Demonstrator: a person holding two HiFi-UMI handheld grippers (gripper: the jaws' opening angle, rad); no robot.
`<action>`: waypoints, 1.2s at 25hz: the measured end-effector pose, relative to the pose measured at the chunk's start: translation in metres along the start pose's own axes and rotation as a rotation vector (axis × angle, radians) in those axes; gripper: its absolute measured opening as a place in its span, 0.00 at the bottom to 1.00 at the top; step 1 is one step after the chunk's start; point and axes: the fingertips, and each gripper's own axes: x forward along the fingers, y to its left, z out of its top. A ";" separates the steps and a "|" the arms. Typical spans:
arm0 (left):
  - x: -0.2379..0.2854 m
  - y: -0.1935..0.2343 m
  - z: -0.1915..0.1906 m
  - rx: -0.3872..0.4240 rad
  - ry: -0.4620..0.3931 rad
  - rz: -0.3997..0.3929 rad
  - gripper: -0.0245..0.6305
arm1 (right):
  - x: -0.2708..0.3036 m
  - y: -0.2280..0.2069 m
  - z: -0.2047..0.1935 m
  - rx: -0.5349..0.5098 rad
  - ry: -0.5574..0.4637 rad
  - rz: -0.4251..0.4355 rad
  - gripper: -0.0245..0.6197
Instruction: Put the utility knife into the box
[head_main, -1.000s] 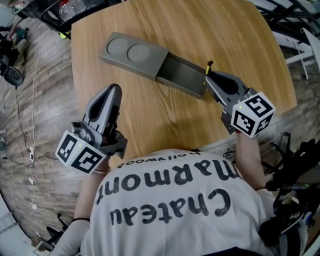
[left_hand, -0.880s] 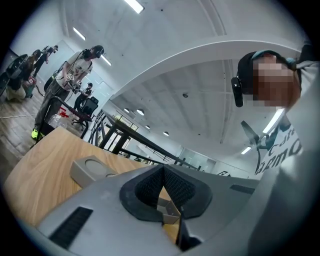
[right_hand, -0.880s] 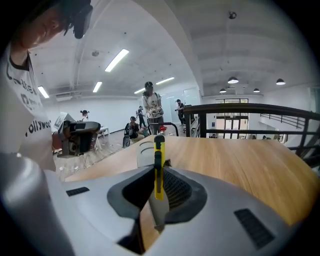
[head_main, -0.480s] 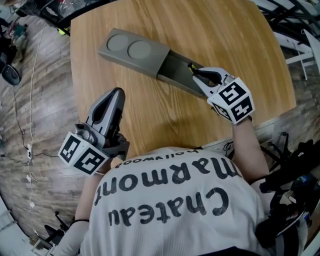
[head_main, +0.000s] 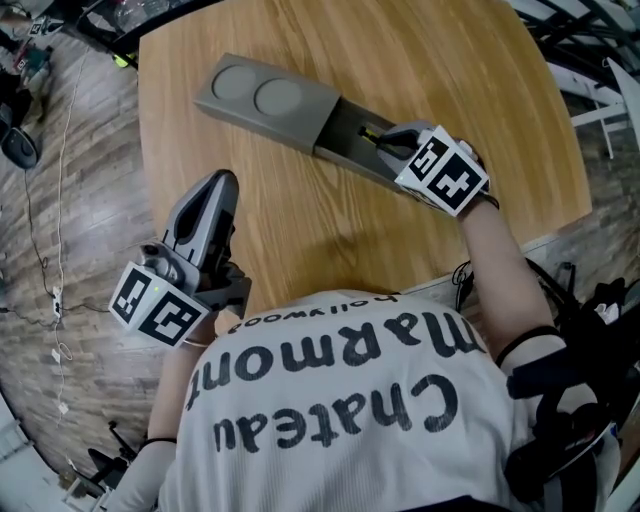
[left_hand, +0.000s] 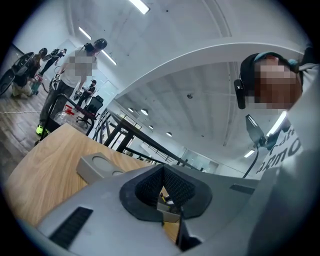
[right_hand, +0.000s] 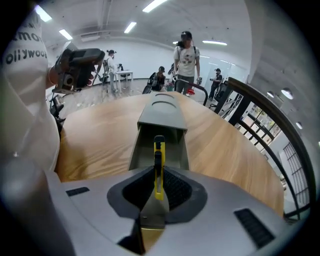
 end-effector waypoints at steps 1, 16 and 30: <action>0.001 0.000 -0.002 -0.005 0.001 -0.002 0.05 | 0.004 0.000 -0.003 -0.014 0.027 0.004 0.12; -0.001 0.013 -0.025 -0.051 0.041 0.023 0.05 | 0.029 0.015 -0.029 -0.056 0.151 0.047 0.12; 0.003 0.011 -0.036 -0.052 0.070 -0.005 0.05 | 0.033 0.021 -0.033 -0.117 0.204 0.062 0.12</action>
